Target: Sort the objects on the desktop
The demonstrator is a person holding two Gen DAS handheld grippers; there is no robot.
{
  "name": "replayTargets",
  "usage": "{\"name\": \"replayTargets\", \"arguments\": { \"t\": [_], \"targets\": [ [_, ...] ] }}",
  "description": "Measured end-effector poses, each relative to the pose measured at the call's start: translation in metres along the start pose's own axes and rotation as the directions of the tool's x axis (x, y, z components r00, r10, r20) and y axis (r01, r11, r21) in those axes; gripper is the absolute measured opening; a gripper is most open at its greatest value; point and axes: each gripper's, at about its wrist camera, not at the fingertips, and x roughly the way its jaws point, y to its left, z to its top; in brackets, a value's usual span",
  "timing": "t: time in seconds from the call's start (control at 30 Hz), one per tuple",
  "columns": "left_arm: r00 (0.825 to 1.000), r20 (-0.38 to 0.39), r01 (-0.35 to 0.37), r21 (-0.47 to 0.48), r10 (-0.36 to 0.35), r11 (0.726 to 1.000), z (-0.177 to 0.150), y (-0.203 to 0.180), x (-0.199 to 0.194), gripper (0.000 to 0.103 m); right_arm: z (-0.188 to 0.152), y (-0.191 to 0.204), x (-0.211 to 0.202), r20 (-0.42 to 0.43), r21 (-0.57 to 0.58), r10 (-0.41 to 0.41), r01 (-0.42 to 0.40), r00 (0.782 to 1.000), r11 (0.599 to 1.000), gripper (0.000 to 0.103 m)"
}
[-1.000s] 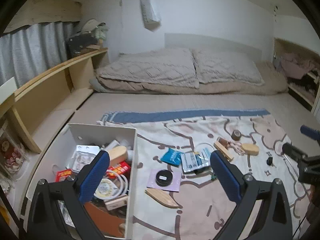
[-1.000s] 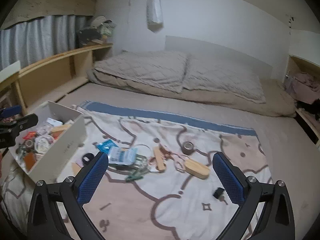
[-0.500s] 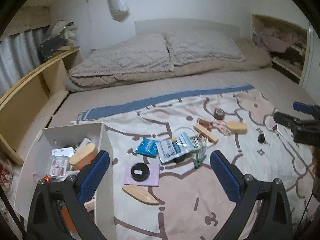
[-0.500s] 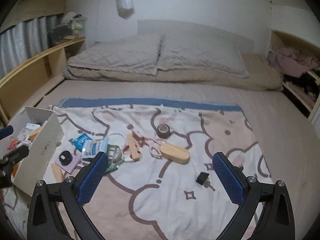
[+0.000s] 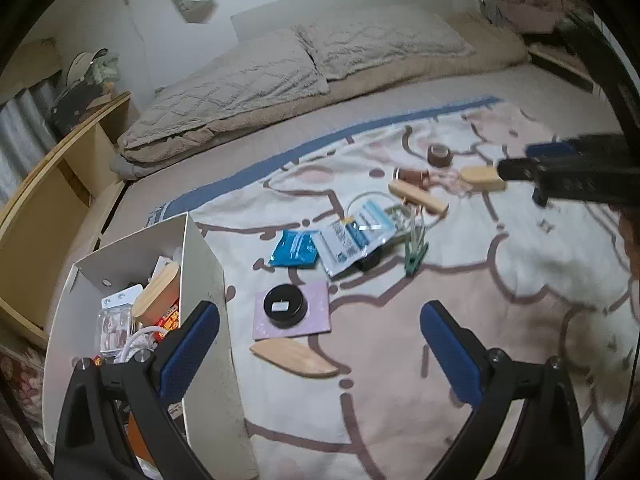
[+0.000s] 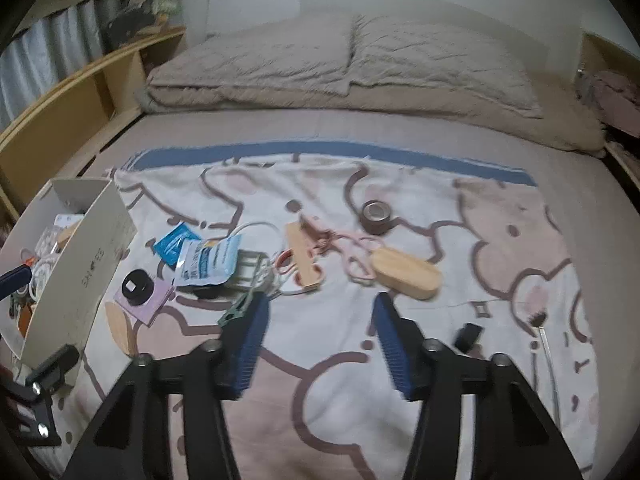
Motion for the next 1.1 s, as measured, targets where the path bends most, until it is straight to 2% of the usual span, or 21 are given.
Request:
{"name": "replayTargets", "arguments": {
  "t": [0.13, 0.2, 0.3, 0.53, 0.67, 0.73, 1.1],
  "targets": [
    [1.000, -0.023, 0.006, 0.034, -0.006, 0.999, -0.009, 0.005, 0.001, 0.101, 0.000, 0.018, 0.021, -0.049, -0.023, 0.048, -0.049, 0.998, 0.999, 0.033],
    [1.000, -0.001, 0.010, 0.044, -0.010, 0.999, -0.013, 0.012, -0.005, 0.101, -0.001, 0.032, 0.032, -0.081, -0.044, 0.088, -0.092, 0.993, 0.995, 0.024],
    [0.999, 0.031, -0.014, 0.062, 0.012, 0.998, -0.018, 0.021, -0.014, 0.101, -0.001, 0.051, 0.046, -0.120, -0.058, 0.149, -0.157, 0.982, 0.986, 0.017],
    [1.000, 0.023, -0.008, 0.021, 0.008, 1.000, -0.030, 0.050, -0.022, 0.101, -0.002, 0.108, 0.068, -0.183, -0.114, 0.232, -0.256, 0.955, 0.960, 0.011],
    [0.999, 0.020, -0.037, -0.012, 0.038, 0.999, -0.037, 0.068, -0.024, 0.101, -0.004, 0.142, 0.080, -0.223, -0.122, 0.301, -0.333, 0.927, 0.935, 0.010],
    [0.999, 0.019, -0.047, -0.022, 0.048, 0.999, -0.041, 0.075, -0.025, 0.101, -0.004, 0.153, 0.088, -0.240, -0.117, 0.333, -0.368, 0.912, 0.923, 0.003],
    [0.998, 0.039, -0.040, -0.037, 0.041, 0.999, -0.047, 0.087, -0.036, 0.101, -0.004, 0.202, 0.122, -0.274, -0.171, 0.426, -0.480, 0.862, 0.860, 0.001]
  ]
}}
